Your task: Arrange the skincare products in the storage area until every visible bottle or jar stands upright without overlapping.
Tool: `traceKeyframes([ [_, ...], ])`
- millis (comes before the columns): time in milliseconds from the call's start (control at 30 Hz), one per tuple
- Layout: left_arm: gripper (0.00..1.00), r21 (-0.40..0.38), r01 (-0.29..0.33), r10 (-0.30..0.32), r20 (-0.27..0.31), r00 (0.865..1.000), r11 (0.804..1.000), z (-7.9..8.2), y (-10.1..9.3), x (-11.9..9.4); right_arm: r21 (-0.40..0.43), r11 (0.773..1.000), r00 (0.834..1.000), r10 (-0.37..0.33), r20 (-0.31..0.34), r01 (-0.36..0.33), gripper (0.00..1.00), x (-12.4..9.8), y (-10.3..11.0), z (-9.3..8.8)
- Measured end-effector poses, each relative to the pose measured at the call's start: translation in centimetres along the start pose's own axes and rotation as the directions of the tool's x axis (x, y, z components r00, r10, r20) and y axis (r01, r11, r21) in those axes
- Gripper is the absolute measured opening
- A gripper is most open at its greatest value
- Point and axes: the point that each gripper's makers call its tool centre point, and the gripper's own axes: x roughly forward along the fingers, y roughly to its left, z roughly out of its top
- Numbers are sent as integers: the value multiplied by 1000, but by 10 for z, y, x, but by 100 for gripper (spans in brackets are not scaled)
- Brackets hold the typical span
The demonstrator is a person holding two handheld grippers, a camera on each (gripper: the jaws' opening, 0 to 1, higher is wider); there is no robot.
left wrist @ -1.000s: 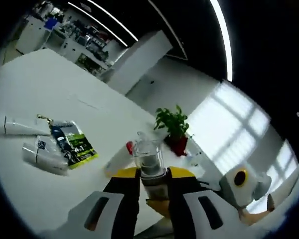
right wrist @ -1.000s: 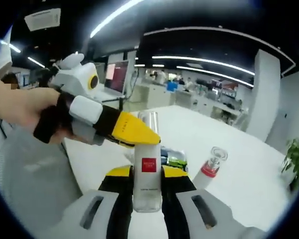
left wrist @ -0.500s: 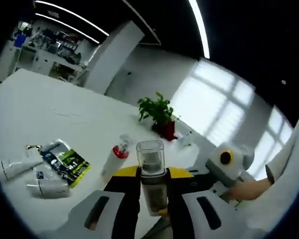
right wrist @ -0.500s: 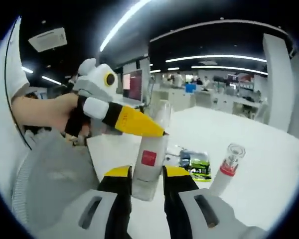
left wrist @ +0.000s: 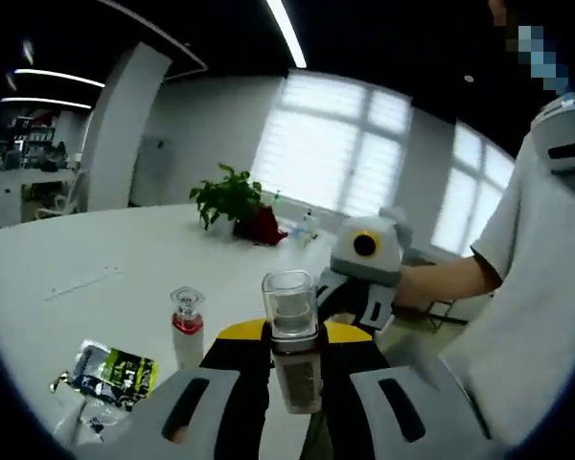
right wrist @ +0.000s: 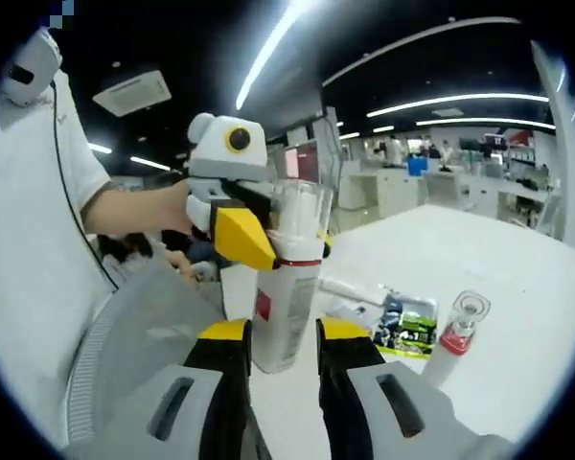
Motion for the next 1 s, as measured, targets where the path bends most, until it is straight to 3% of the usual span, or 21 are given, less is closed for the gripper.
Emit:
traceKeyframes([
  [233,16,116,99,-96,-32,995,988,-3,-19,16,-55,995,997,78,-15,-79,23,-5,8,-3],
  [467,15,197,155,-138,-99,986,968,-12,-28,30,-92,995,999,49,-15,-50,20,-13,2,-12],
  [733,15,215,170,-133,-176,975,962,-32,-13,41,-103,995,998,8,-68,-15,20,-10,-12,-38],
  [1000,15,259,158,-84,-275,958,953,-64,8,56,-140,990,991,-37,-131,18,20,0,-31,-70],
])
